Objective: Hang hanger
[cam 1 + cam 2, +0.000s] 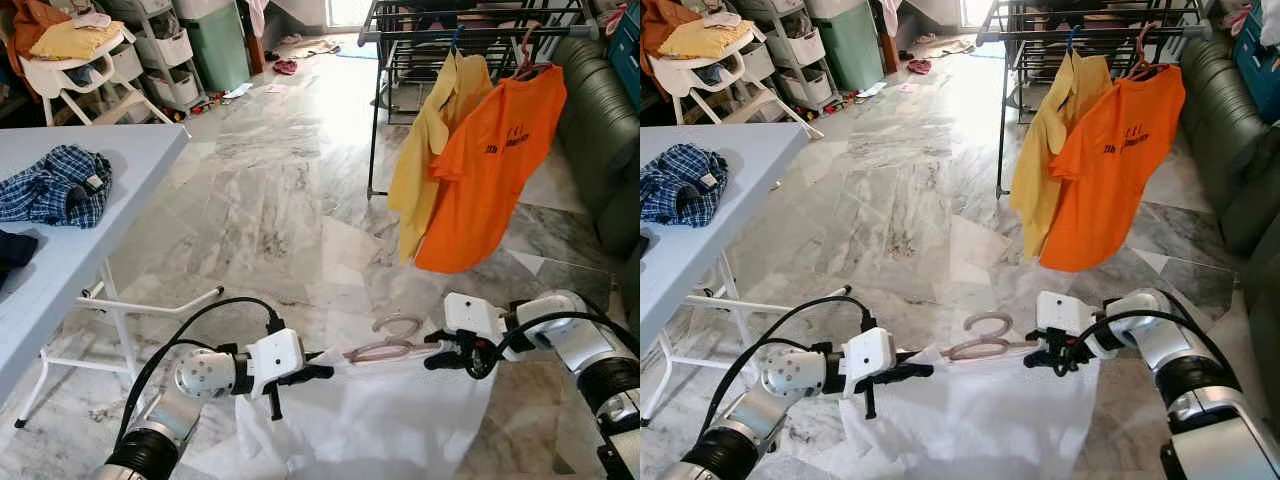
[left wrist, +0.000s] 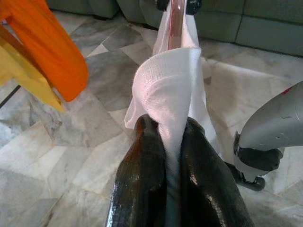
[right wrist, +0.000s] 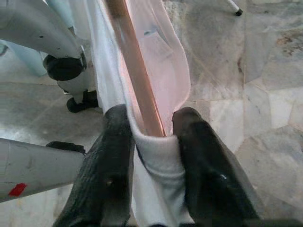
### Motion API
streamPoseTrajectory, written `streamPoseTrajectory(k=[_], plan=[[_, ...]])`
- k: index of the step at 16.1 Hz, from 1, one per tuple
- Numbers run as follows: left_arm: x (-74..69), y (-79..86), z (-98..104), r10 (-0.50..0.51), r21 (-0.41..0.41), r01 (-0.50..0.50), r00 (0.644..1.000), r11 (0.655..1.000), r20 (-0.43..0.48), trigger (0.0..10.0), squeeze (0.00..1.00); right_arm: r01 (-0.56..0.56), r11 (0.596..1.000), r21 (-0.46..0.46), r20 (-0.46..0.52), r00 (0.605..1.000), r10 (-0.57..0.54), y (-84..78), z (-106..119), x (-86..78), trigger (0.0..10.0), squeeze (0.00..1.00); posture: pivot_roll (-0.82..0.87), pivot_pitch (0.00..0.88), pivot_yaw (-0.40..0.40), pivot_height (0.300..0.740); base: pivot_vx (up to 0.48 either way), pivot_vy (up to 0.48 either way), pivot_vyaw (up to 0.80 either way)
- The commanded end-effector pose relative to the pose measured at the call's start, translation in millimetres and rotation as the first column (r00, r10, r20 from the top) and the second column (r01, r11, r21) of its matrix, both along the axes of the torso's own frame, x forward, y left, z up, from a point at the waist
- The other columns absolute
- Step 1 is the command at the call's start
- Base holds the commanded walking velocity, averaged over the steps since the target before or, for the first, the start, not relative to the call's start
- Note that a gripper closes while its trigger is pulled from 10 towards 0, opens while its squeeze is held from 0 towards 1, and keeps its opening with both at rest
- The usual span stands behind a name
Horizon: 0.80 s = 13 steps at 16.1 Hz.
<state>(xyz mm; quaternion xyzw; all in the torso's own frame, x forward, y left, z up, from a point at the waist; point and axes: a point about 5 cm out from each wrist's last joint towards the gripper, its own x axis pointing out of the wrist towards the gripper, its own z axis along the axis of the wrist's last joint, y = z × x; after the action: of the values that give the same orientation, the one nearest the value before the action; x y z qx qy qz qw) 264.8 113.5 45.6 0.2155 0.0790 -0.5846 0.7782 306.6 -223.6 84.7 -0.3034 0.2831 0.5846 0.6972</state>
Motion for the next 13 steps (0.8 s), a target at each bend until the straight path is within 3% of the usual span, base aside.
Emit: streamPoseTrajectory(k=[1, 12, 13], plan=[[2.8, -2.2, 8.7, -0.013, -0.017, 0.014, 0.999, 1.0, 0.039, 10.0, 0.0, -0.03, 1.0, 0.006, -0.016, 0.999, 0.03, 6.0, 1.5, 2.0, 0.0, 0.0, -0.12, 0.042, 0.121, 0.74, 0.0, 0.0, 0.0], [6.6, -8.8, 12.2, -0.012, -0.034, 0.014, 0.998, 0.999, 0.055, 10.0, 0.0, -0.05, 0.998, 0.043, -0.117, 0.992, 0.055, 12.3, -19.0, -14.5, 0.0, 0.0, -0.12, 0.039, 0.123, 0.74, 0.0, 0.0, 0.0], [6.9, -9.0, 12.0, -0.005, -0.037, 0.007, 0.998, 0.999, 0.055, 10.0, 0.56, -0.047, 0.998, 0.045, -0.118, 0.992, 0.052, 12.2, -19.4, -14.8, 0.0, 0.0, -0.12, 0.039, 0.124, 0.74, 0.0, 0.0, 0.0]])
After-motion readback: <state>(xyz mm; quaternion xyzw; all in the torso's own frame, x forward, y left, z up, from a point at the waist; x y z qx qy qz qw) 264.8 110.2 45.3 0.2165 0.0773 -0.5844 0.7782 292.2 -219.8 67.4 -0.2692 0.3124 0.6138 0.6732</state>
